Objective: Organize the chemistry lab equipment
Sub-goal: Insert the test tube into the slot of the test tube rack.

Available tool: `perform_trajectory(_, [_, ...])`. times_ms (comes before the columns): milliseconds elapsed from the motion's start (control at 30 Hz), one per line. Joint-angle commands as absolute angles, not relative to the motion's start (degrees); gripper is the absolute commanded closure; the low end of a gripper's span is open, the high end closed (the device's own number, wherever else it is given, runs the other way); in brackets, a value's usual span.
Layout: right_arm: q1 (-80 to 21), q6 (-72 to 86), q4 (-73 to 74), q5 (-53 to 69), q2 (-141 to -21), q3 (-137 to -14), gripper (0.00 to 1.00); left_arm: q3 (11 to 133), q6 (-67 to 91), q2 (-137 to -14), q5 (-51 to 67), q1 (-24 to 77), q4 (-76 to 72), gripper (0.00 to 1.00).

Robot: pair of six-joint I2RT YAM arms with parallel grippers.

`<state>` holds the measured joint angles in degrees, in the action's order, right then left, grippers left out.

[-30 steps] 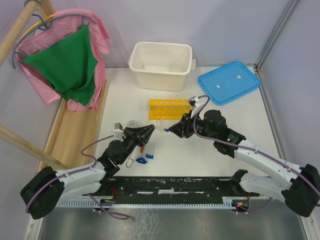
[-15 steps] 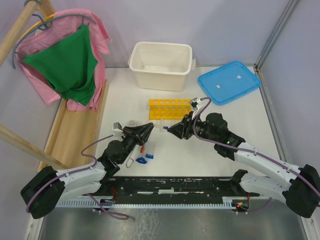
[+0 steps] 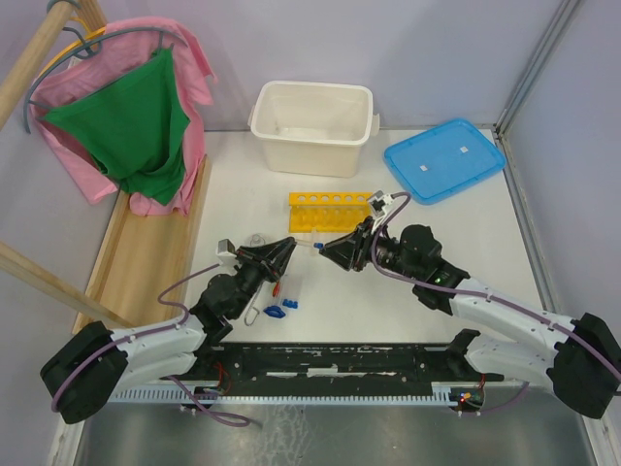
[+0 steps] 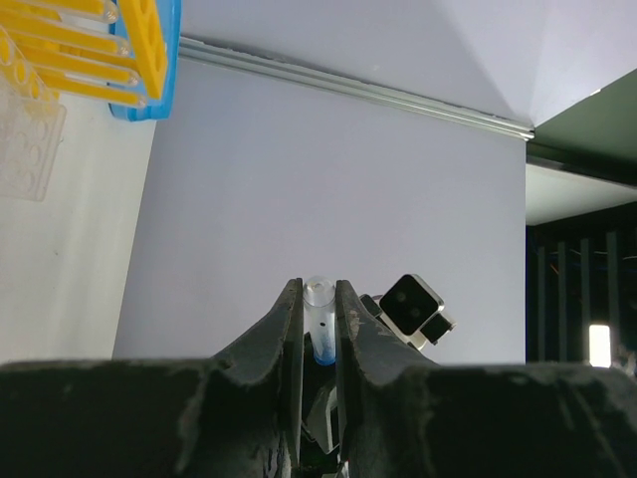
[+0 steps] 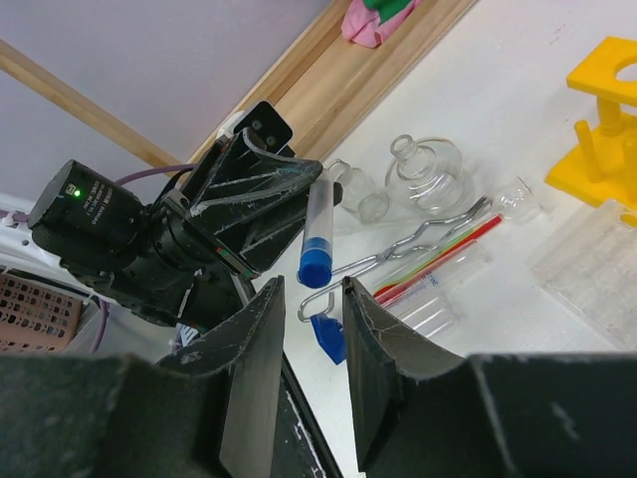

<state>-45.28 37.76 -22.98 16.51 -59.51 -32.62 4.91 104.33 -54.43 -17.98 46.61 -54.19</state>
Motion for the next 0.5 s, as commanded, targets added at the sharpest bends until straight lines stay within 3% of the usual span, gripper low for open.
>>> perform_trajectory(0, [-46.4,38.1,-29.8,17.4,-60.7,-33.6,0.63,4.8,106.3,-55.0,-19.0,46.3,-57.9,0.97])
perform_trajectory(467, [-47.9,36.5,-29.3,15.0,-62.3,-34.7,0.64,4.9,106.7,-56.3,-18.1,46.4,-59.5,0.97])
